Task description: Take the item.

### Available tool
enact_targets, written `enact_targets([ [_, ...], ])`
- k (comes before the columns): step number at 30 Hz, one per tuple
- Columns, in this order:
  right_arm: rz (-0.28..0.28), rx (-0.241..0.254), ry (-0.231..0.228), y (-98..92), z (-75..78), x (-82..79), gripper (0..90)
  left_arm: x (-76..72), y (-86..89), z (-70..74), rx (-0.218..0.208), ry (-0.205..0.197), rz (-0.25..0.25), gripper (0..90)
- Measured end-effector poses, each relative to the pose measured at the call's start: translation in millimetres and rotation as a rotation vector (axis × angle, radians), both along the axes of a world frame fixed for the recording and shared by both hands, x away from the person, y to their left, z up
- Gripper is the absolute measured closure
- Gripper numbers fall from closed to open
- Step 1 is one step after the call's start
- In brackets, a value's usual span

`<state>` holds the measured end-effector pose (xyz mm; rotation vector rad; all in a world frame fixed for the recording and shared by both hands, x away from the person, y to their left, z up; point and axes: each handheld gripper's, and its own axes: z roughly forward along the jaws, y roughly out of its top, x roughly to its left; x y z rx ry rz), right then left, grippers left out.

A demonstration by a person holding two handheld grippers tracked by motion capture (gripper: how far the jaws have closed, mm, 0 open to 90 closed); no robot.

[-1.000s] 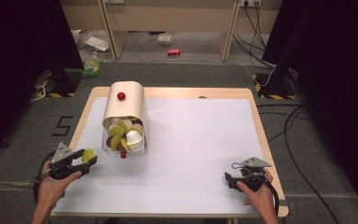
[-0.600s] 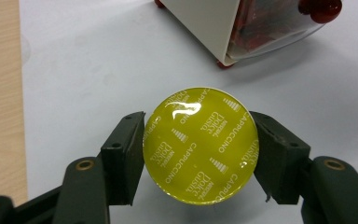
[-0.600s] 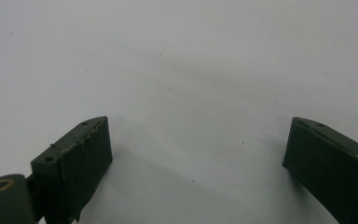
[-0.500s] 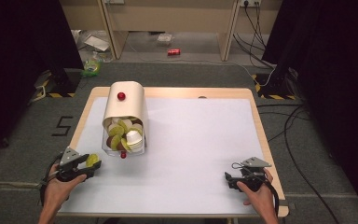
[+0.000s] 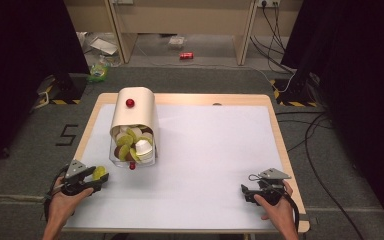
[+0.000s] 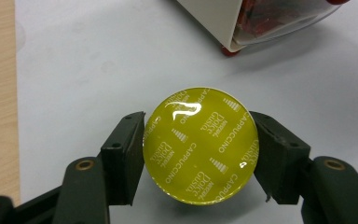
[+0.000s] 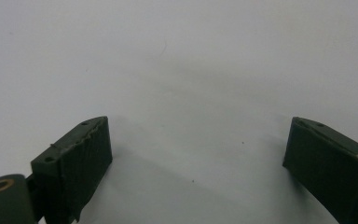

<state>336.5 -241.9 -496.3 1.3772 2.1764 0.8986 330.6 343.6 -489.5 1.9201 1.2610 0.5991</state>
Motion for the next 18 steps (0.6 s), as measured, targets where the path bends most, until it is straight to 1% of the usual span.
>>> enact_targets([
  [10,-0.003,0.002,0.003,0.2,0.1,-0.2,7.8,-0.5,-0.4,0.5,0.008,0.001,-0.005,39.1],
  [15,0.001,0.0,0.0,-0.1,0.0,0.0,7.8,-1.3,-1.1,1.0,0.0,-0.013,-0.015,38.3],
  [18,-0.002,0.001,0.002,0.1,0.1,-0.2,7.8,-2.7,-0.8,3.8,-0.015,-0.023,-0.014,36.2],
])
